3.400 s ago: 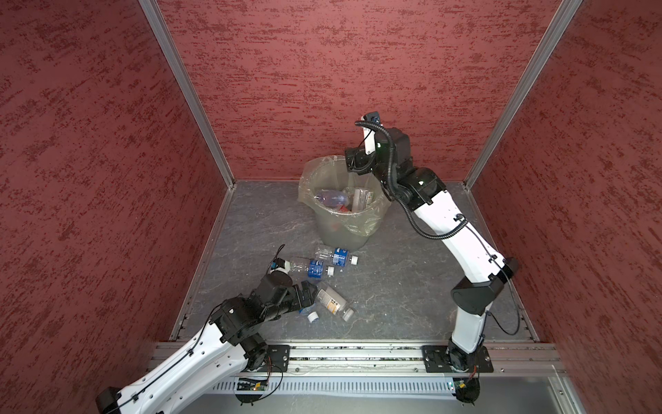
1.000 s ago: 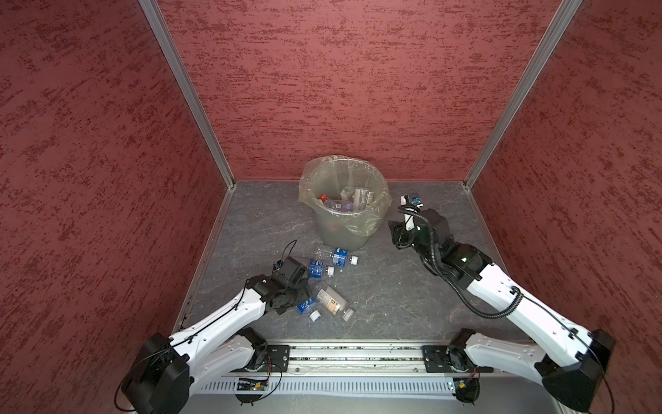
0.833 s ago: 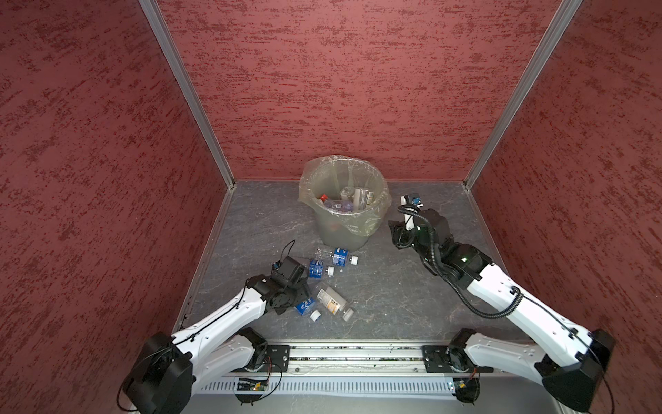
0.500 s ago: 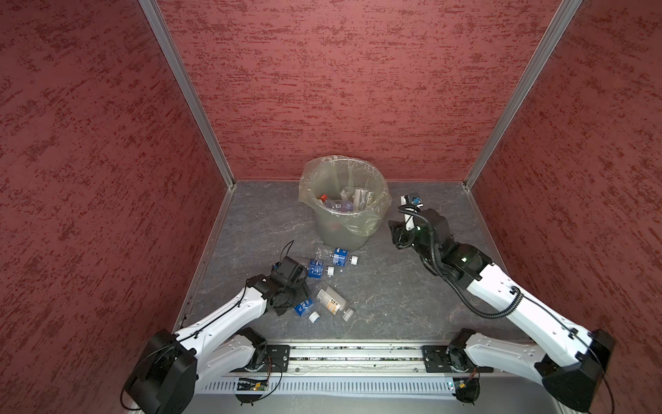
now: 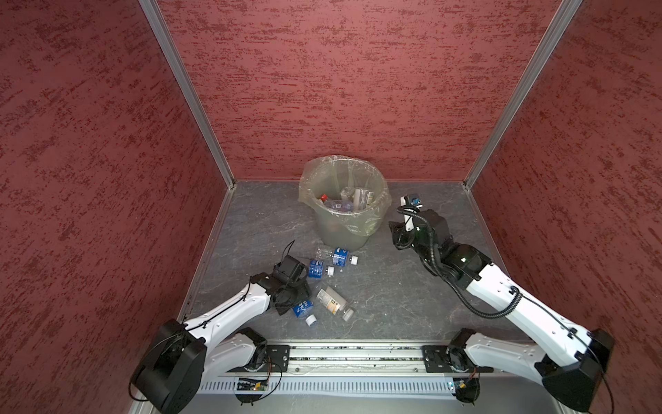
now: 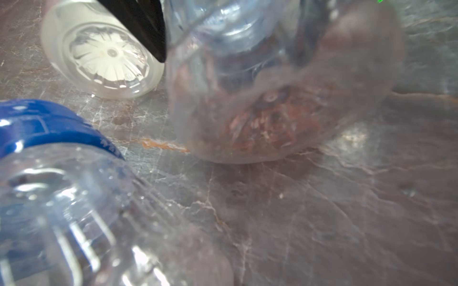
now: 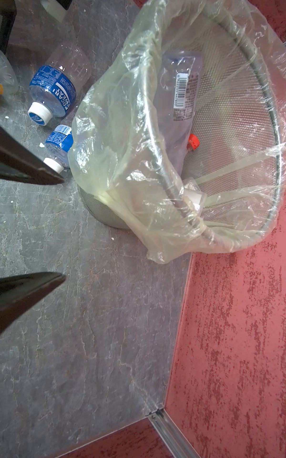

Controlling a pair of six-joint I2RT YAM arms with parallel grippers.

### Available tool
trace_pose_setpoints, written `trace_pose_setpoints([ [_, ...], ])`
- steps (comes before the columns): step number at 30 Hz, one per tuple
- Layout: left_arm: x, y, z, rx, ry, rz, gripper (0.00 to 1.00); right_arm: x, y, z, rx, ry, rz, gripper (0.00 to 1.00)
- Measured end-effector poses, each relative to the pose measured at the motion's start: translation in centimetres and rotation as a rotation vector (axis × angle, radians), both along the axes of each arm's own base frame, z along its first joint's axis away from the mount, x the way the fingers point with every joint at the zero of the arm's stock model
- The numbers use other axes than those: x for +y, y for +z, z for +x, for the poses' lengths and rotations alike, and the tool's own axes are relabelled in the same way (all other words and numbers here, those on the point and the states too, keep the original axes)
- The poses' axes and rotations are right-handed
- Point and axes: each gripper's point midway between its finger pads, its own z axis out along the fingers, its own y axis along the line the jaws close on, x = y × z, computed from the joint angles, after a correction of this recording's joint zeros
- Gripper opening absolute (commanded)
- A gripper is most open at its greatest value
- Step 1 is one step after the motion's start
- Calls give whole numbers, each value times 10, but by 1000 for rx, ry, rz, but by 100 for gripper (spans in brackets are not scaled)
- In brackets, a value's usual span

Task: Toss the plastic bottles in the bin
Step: 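Close the left gripper on a clear blue-labelled bottle in the pile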

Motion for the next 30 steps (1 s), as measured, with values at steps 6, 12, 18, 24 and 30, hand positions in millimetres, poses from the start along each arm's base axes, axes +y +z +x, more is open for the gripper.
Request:
trace_pose_setpoints([
  [6,0,2,-2,-8,-6,-10,62,0,0,0,1,-1,2,56],
  [12,1,8,-2,-29,-5,-22,52,0,0,0,1,-1,2,55],
  [18,1,17,-1,-64,-3,-42,47,0,0,0,1,-1,2,55],
  [24,3,31,0,-124,3,-69,44,0,0,0,1,-1,2,55],
  [30,8,47,-2,-201,10,-85,43,0,0,0,2,-2,5,53],
])
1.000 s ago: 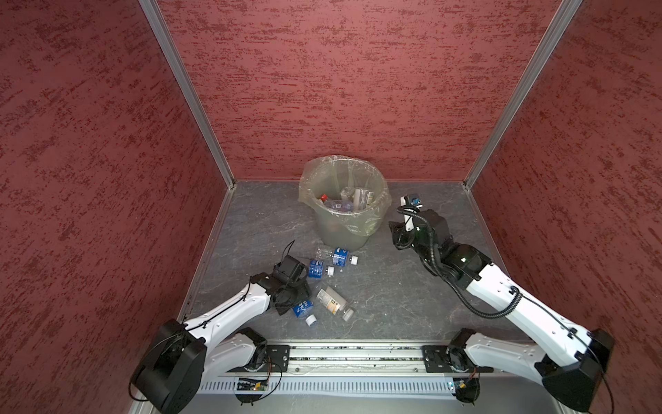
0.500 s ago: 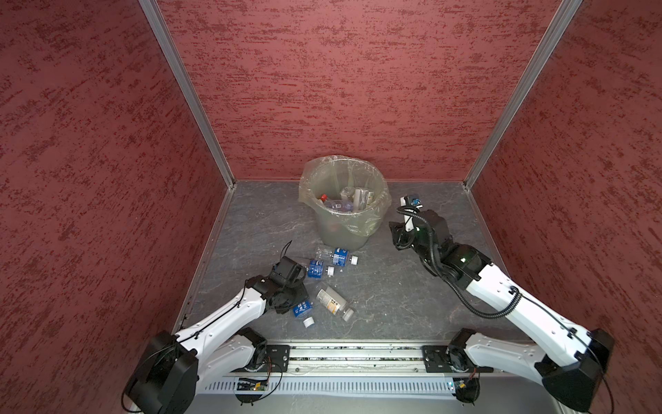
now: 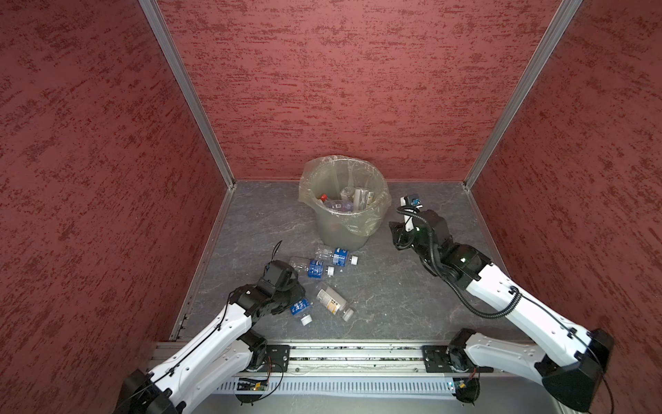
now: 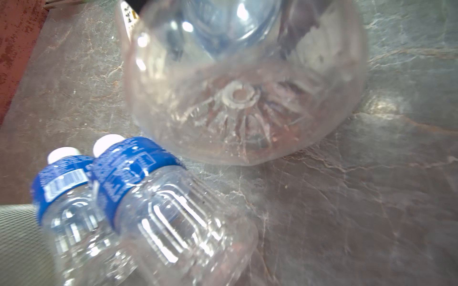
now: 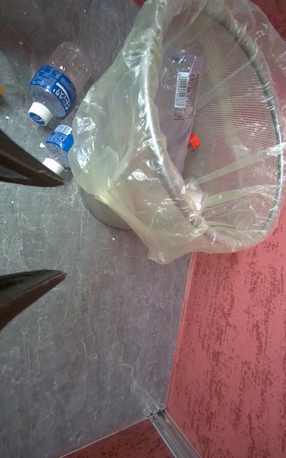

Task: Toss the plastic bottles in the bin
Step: 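Close the left gripper on a clear blue-labelled bottle in the pile, then lift the blue-labelled bottle with the left gripper up over the bin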

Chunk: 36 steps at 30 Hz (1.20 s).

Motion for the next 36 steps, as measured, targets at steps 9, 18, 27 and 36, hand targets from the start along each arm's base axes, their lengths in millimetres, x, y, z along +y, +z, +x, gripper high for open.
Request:
trace_pose_setpoints([
  [9,-4,41,0,-220,-42,-58,43,0,-4,0,8,-4,2,53],
  [18,1,67,-5,-362,-58,-56,45,-1,-15,-2,27,-6,-9,53],
  [27,0,120,-4,-505,-81,-67,47,-2,-23,-3,43,-10,-14,53],
  [36,-8,179,11,-612,-140,6,48,-3,-22,-4,43,-13,-7,53],
])
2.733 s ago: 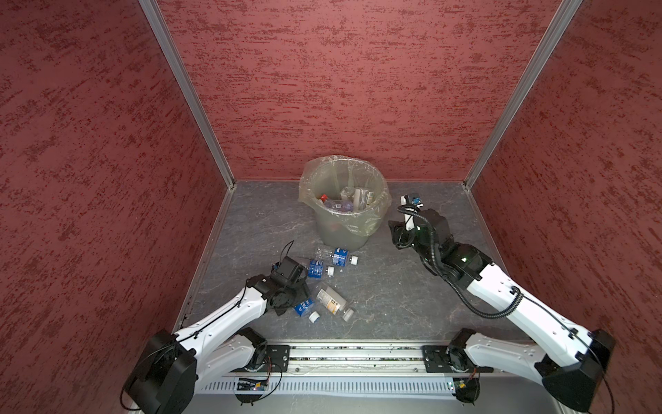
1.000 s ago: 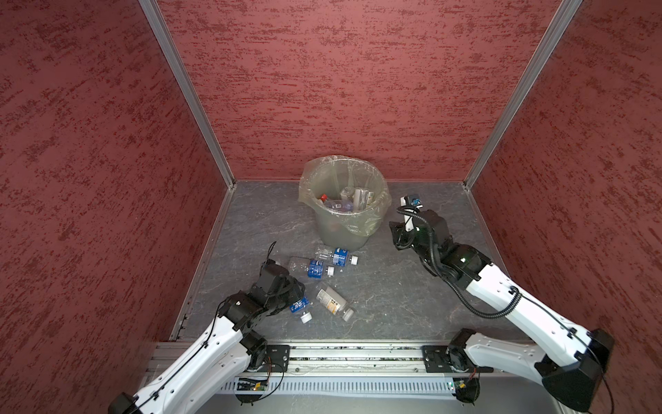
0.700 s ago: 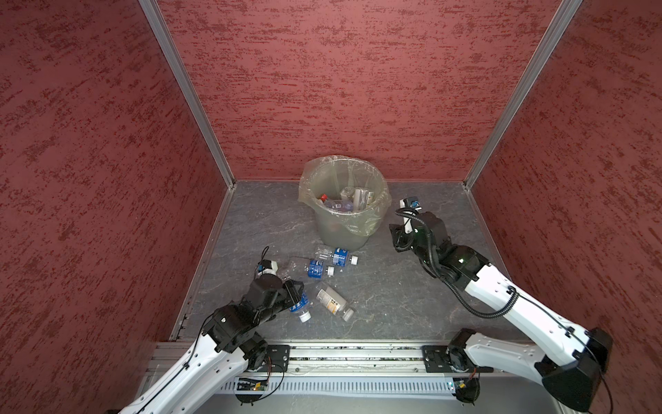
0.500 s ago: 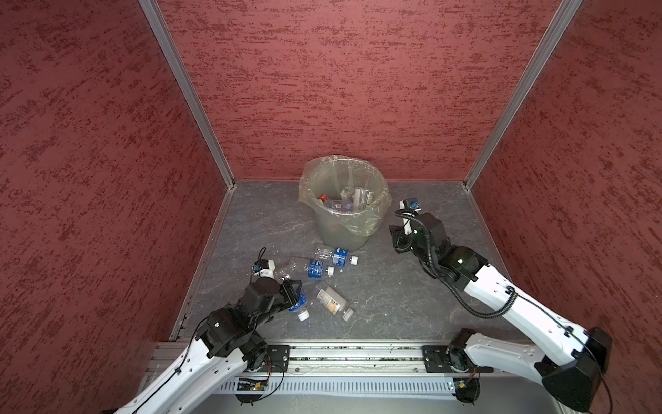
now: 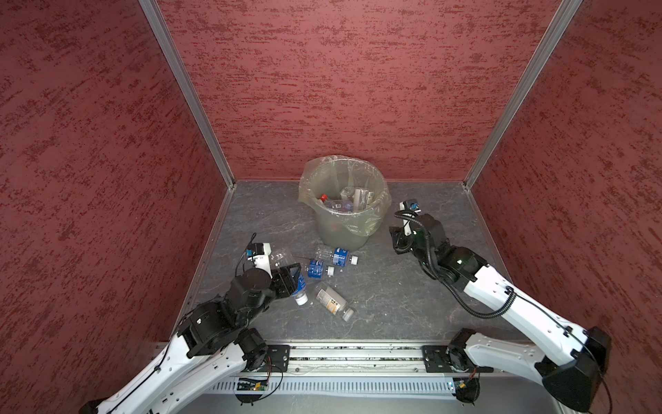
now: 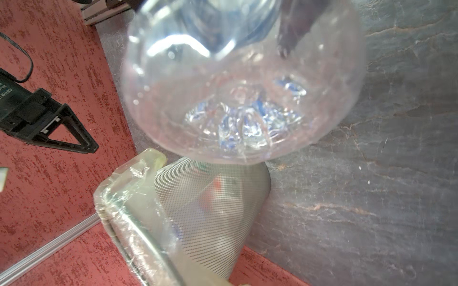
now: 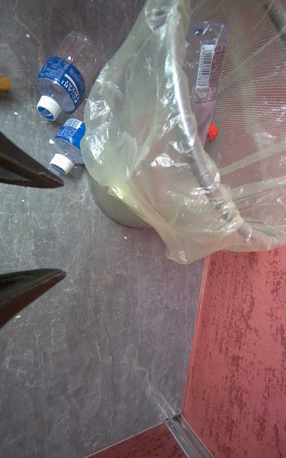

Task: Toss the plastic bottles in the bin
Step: 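Lift the blue-labelled bottle with the left gripper up over the bin, then open the left gripper to drop the bottle into the bin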

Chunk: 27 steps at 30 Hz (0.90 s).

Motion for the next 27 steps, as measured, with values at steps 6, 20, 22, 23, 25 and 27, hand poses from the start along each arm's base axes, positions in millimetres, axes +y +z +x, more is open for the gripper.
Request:
trace_pose_setpoints([
  [6,-23,45,27,-83,-47,92,48,-3,2,-4,-7,-1,11,54],
  [20,-99,241,238,-366,-123,-5,99,-9,10,-12,-28,-4,46,55],
  [22,-107,238,264,-352,-130,-2,99,-10,14,-14,-35,-6,61,56],
  [23,-109,229,274,-332,-130,7,99,-11,17,-16,-41,-8,70,57],
  [25,-110,203,285,-267,-133,33,99,-14,23,-19,-54,-10,85,58],
  [27,-111,178,286,-206,-143,52,99,-17,28,-23,-66,-11,98,59],
])
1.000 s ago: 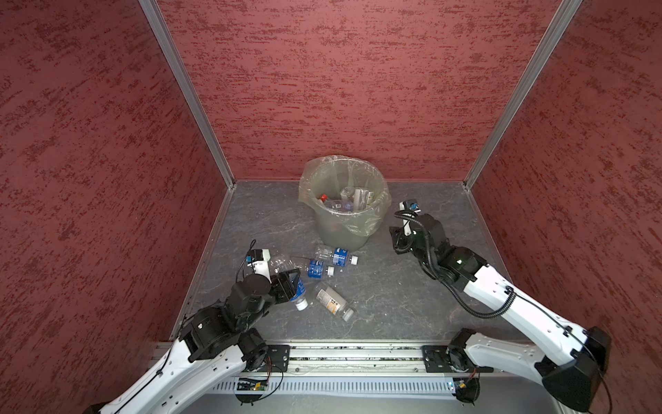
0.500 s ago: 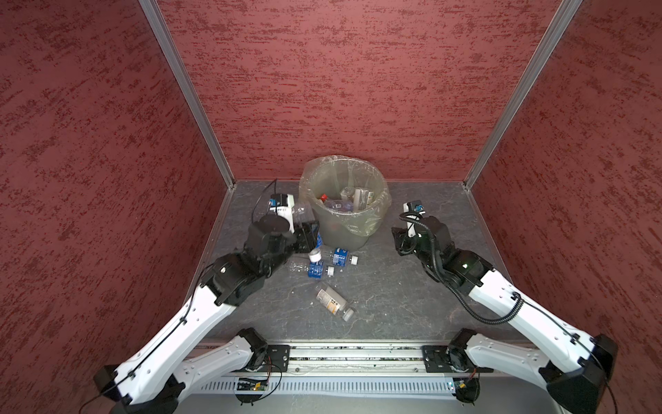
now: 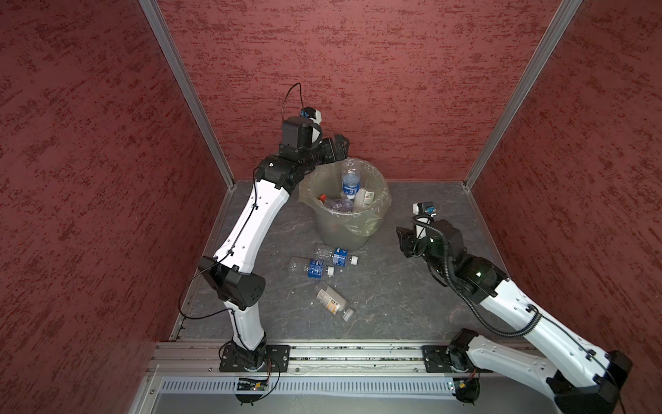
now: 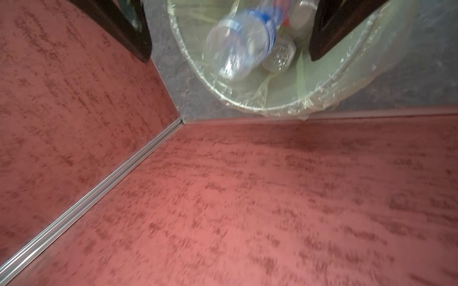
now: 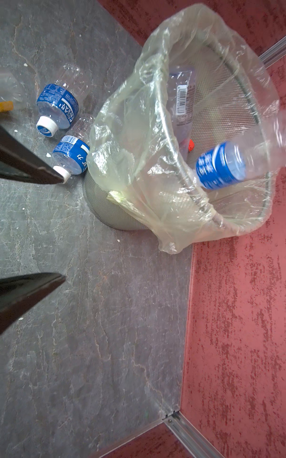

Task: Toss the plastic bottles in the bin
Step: 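Open the left gripper to drop the bottle into the bin, then lower the right gripper onto the yellow-labelled bottle while the left gripper withdraws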

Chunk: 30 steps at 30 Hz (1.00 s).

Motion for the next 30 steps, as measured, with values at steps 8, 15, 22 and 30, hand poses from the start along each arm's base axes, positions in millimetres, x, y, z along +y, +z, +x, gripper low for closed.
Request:
trace_pose_setpoints([
  [8,17,11,-43,-12,-13,-10,99,9,-13,-8,50,57,21,64],
  [15,37,41,-89,-101,-15,-50,99,23,-27,-18,105,138,36,67],
  [22,49,-3,-109,-29,-6,-23,99,58,-51,-31,179,257,-9,71],
  [30,76,-36,-138,14,28,-10,99,84,-79,-45,248,341,-81,76],
])
